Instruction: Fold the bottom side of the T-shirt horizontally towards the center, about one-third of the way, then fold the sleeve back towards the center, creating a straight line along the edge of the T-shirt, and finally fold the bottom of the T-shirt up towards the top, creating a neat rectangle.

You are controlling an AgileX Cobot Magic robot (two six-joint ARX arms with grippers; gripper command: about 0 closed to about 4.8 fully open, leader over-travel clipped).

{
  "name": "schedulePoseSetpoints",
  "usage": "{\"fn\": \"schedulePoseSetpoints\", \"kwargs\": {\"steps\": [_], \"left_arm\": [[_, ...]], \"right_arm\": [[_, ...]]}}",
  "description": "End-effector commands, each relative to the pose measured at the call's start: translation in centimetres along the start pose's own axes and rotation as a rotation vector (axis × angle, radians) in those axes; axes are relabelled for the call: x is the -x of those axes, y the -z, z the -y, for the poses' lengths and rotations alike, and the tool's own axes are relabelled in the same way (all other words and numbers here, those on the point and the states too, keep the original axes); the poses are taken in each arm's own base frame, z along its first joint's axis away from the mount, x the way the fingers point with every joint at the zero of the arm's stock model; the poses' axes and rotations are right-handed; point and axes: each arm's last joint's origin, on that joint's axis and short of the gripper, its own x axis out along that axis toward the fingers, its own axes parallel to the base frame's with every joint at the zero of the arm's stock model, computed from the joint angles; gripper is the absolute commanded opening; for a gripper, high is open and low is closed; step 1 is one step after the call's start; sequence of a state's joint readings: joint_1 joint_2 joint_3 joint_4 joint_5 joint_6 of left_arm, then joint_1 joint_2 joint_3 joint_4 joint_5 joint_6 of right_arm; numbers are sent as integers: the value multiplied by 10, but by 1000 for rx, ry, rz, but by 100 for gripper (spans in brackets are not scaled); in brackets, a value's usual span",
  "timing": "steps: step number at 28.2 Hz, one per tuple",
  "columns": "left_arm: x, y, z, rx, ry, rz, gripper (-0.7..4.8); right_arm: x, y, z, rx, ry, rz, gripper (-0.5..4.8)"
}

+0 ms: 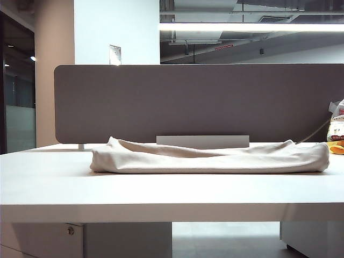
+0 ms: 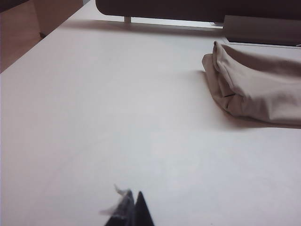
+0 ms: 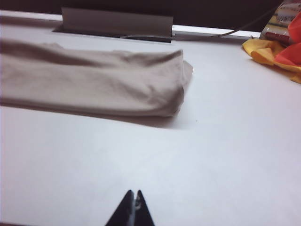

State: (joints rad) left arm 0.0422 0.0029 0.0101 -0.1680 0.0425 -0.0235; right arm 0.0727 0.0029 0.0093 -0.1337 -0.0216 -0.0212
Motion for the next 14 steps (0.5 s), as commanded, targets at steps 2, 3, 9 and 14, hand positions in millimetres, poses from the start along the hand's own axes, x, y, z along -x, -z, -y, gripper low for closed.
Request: {"fn": "schedulePoseSetpoints", "kwargs": {"steps": [2, 3, 9, 14], "left_arm": [[0, 2, 0, 4, 5, -16, -5], [0, 2, 0, 4, 5, -16, -5], [0, 2, 0, 4, 5, -16, -5], [0, 2, 0, 4, 5, -16, -5]], "right_arm": [[0, 1, 1, 10, 36, -1, -5], [0, 1, 1, 10, 47, -2, -5], [0, 0, 2, 41, 50, 10, -5], [0, -3, 3, 128, 101, 29, -5]]}}
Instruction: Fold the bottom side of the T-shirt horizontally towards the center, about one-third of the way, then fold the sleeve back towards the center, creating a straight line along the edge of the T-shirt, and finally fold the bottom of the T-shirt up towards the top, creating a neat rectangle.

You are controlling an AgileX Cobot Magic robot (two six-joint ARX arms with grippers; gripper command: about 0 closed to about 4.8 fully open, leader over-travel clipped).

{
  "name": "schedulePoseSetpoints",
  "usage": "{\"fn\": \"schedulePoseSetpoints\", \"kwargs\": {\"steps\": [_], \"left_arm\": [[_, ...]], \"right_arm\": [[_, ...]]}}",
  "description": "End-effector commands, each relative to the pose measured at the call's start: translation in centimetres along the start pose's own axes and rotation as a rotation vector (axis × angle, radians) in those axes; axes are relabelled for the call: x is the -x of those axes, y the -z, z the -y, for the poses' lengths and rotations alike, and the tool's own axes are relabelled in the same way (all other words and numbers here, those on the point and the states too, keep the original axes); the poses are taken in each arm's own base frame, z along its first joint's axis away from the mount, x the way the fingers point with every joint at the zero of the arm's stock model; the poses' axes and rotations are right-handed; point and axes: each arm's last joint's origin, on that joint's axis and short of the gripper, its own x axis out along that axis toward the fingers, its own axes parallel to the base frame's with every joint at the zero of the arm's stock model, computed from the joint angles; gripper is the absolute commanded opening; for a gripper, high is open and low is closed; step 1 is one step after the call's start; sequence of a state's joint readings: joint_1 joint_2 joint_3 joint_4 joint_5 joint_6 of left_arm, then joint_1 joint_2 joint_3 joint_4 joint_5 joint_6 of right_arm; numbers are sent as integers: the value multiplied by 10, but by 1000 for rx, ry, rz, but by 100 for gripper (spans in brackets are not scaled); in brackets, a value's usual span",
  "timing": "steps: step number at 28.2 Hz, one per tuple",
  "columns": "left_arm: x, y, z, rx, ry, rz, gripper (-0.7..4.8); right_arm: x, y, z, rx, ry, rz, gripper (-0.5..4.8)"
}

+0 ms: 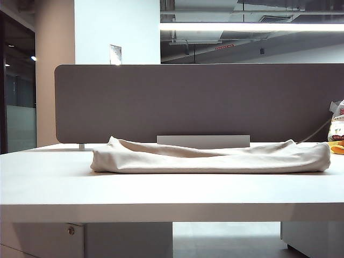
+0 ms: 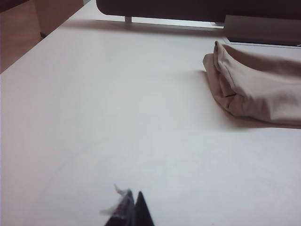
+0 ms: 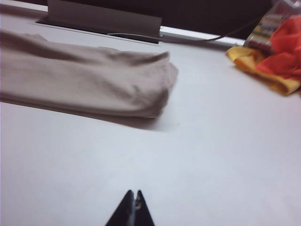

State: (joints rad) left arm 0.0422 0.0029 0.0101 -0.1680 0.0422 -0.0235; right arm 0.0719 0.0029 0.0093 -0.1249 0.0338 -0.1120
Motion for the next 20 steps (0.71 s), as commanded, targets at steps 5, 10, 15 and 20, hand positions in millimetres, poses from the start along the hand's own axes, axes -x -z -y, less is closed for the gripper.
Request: {"fn": "schedulePoseSetpoints", "kwargs": {"steps": [5, 10, 15, 20], "left_arm": [[0, 2, 0, 4, 6, -16, -5], [0, 2, 0, 4, 5, -16, -5], [0, 2, 0, 4, 6, -16, -5], [0, 2, 0, 4, 5, -16, -5]], "right_arm": [[1, -12, 3, 33, 64, 131, -5], [2, -21, 4, 11, 70, 216, -5], [1, -20, 3, 10, 67, 203, -5], [-3, -16, 3, 14, 74, 146, -5]]}}
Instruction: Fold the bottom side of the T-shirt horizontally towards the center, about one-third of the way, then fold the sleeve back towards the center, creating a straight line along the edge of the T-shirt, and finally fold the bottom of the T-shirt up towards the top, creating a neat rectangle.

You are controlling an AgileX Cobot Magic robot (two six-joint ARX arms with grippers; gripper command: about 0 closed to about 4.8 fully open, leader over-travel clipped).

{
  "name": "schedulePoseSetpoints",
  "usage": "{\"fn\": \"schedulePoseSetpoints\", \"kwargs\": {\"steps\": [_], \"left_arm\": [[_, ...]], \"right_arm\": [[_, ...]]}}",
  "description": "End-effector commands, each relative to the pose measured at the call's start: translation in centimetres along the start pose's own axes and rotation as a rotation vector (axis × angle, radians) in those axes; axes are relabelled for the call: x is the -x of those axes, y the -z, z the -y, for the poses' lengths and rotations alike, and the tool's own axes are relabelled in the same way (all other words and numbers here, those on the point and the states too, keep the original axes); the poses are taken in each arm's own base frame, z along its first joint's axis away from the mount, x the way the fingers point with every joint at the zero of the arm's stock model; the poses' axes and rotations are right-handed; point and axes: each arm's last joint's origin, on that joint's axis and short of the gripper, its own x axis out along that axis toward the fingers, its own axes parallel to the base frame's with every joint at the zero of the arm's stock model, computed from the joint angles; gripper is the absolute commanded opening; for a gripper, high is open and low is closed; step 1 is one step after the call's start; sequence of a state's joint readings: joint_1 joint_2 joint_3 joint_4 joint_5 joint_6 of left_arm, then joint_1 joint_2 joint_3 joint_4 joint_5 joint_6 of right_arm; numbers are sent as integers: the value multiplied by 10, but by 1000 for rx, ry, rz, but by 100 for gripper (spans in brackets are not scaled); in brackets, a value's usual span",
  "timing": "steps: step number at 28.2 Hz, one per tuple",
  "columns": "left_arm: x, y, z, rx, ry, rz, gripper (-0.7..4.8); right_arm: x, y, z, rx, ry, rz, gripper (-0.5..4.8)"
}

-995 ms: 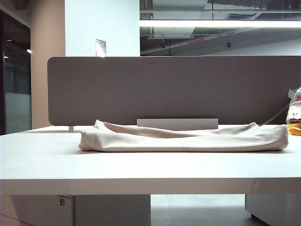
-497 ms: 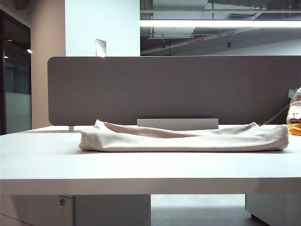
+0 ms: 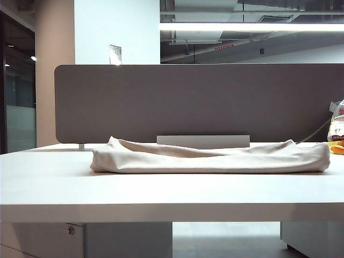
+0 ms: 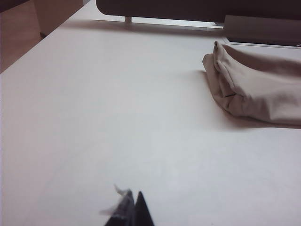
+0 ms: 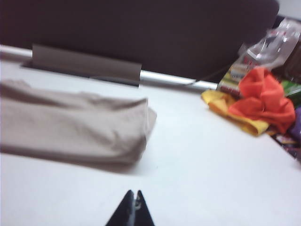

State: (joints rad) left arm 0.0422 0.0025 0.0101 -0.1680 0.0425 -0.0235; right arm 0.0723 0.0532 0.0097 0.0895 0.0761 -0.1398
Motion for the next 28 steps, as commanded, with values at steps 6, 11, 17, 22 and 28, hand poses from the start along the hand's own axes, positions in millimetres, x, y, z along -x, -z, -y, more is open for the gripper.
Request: {"fn": "schedulePoseSetpoints", "kwargs": {"steps": [6, 11, 17, 22, 28], "left_arm": [[0, 2, 0, 4, 5, -16, -5], [0, 2, 0, 4, 5, -16, -5], [0, 2, 0, 4, 5, -16, -5], [0, 2, 0, 4, 5, -16, -5], [0, 2, 0, 4, 5, -16, -5]], "right_arm": [[-2, 2, 3, -2, 112, -32, -5], [0, 2, 3, 24, 125, -31, -5], [2, 8, 2, 30, 85, -81, -5], [3, 15, 1, 33, 27, -142, -5], [4, 18, 1, 30, 12, -169, -5]]}}
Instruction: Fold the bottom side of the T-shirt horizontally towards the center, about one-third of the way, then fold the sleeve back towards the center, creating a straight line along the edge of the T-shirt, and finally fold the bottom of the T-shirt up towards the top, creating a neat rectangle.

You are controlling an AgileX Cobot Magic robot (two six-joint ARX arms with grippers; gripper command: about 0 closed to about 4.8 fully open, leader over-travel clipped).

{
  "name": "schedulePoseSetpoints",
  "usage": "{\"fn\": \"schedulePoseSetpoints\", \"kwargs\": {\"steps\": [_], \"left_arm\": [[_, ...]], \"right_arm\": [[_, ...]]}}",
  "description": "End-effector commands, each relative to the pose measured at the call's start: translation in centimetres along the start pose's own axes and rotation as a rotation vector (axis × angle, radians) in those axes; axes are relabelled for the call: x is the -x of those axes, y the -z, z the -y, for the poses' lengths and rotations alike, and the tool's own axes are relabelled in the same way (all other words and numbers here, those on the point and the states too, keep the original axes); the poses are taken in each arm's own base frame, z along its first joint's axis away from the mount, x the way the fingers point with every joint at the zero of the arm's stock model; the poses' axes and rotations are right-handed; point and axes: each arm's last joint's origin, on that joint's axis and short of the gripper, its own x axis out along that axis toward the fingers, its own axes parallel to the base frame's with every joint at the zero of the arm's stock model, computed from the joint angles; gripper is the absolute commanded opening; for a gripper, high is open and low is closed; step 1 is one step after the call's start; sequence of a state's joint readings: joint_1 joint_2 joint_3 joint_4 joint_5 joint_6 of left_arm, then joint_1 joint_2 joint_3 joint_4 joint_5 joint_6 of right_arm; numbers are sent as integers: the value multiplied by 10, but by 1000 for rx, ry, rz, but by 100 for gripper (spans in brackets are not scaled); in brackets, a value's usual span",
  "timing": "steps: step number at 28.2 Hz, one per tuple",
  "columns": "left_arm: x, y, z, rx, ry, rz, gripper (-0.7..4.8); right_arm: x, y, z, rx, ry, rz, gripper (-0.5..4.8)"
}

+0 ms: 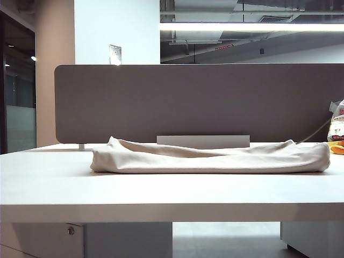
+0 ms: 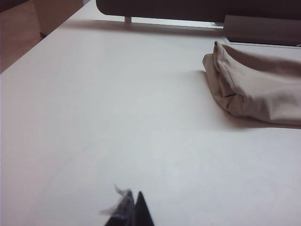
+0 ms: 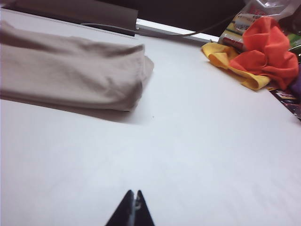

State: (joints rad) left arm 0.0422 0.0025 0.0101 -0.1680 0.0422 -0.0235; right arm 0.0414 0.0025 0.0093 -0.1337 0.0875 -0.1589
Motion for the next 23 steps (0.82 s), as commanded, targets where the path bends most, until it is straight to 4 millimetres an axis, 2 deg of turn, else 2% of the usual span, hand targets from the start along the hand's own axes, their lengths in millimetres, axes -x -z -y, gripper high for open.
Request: {"fn": "schedulePoseSetpoints", "kwargs": {"steps": [1, 23], "left_arm": [[0, 2, 0, 4, 5, -16, -5], [0, 2, 0, 4, 6, -16, -5]], "right_arm": [[0, 0, 0, -5, -4, 6, -5], [0, -3, 0, -52, 0, 42, -5]]}}
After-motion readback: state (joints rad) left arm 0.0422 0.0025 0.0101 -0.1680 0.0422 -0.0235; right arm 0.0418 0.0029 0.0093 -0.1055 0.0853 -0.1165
